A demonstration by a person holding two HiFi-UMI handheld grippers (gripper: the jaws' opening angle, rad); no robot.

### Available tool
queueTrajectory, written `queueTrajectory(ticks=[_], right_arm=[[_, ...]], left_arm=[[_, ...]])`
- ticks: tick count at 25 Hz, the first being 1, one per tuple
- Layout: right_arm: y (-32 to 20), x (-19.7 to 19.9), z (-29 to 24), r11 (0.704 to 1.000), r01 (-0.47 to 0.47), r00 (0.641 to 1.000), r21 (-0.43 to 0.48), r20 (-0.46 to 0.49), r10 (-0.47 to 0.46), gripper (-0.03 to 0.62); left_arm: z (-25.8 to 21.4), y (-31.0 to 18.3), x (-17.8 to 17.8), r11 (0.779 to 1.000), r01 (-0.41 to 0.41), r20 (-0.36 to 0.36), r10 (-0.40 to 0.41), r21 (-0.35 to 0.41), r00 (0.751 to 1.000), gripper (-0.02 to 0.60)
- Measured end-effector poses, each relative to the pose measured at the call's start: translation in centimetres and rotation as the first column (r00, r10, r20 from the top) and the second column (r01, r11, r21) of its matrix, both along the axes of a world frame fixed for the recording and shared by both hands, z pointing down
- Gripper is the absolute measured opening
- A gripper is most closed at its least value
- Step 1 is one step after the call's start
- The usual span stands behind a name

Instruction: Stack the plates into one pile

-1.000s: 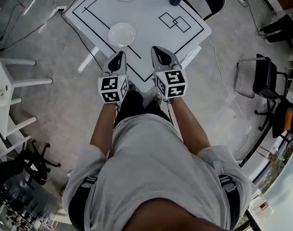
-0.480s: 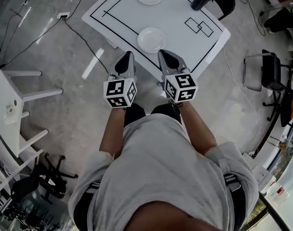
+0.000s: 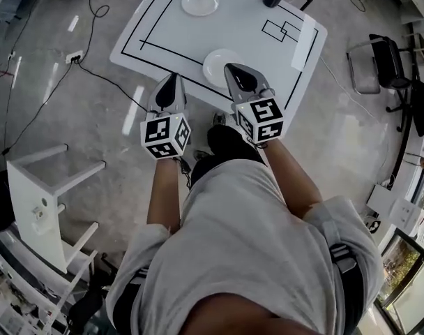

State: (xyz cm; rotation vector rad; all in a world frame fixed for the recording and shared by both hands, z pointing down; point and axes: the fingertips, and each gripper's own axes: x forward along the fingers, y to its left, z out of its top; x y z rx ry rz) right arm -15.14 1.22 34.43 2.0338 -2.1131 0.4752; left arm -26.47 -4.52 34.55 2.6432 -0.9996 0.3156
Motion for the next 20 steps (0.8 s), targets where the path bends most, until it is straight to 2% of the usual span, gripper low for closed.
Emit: queueTrajectory(ticks=[7,9,12,16,20], right_arm=[[-6.3,5.3,0.8,1.000,-0.024,0.999,0.010,0.044,0.023,0.000],[-7.8,7.6,0.9,1.000,-0.031,0.999,-0.003,0.040,0.031,0.000],[-9.2,9.2,1.2,0.998,-0.063,0.995,-0.020,0.075,0.064,0.000],[-11.3,10.9,2.1,0.995,-0.096,0.990,-0.039,0.100,0.100,0.000],[-13.7,12.0,3.7,0.987,-0.143,0.979,-0.070,0.136,0.151,0.000]], left_arm=[[2.2,-5.9,5.5,0.998,-0.053,0.063,0.056,-0.040,0.996,0.003],[3.4,-7.6,7.6,0.995,-0.059,0.059,0.064,-0.074,0.996,0.003],[4.6,-9.6,8.1,0.990,-0.052,0.083,0.063,-0.134,0.995,0.003],[4.4,-12.6,9.8,0.992,-0.087,0.147,0.100,-0.094,0.984,0.003],[4.9,-15.5,12.5,0.984,-0.173,0.195,0.179,-0.048,0.964,0.003]])
